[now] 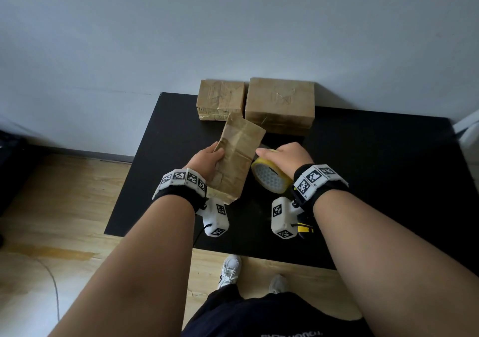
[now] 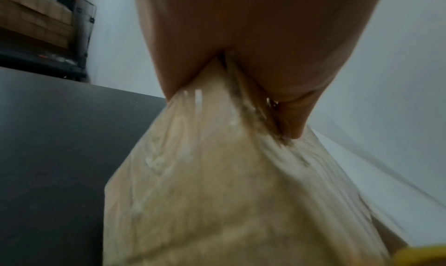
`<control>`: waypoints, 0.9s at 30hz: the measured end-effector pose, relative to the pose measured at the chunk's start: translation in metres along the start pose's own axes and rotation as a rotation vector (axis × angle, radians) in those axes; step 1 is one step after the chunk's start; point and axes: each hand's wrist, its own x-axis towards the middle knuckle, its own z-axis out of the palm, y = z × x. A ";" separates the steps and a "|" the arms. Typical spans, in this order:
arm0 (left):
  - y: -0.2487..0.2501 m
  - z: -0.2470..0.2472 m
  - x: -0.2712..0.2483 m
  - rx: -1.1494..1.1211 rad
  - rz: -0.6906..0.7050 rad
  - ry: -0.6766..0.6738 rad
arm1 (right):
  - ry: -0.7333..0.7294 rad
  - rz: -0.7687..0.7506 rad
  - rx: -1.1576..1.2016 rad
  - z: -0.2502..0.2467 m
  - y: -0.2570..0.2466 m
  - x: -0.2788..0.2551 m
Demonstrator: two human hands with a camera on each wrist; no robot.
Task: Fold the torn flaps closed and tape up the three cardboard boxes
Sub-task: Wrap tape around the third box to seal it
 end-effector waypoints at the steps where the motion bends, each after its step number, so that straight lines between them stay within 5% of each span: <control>1: -0.004 -0.001 -0.002 -0.038 -0.015 0.033 | 0.003 -0.033 0.026 0.002 -0.002 -0.001; 4: -0.018 -0.003 -0.006 -0.087 -0.082 0.105 | 0.011 -0.071 0.083 0.007 -0.004 -0.003; 11: -0.018 -0.003 -0.003 -0.005 -0.043 0.104 | -0.017 0.049 -0.207 0.013 0.003 0.001; 16: -0.013 0.002 -0.004 0.323 0.040 0.237 | -0.020 0.073 -0.252 0.021 0.003 0.004; 20: -0.009 0.014 -0.008 0.683 0.322 0.371 | -0.019 0.055 -0.291 0.029 0.001 0.006; 22: -0.012 0.020 -0.012 0.820 0.410 0.368 | -0.021 0.044 -0.307 0.031 0.000 0.007; 27: -0.013 0.020 -0.011 0.969 0.378 0.252 | -0.021 0.045 -0.297 0.032 0.001 0.011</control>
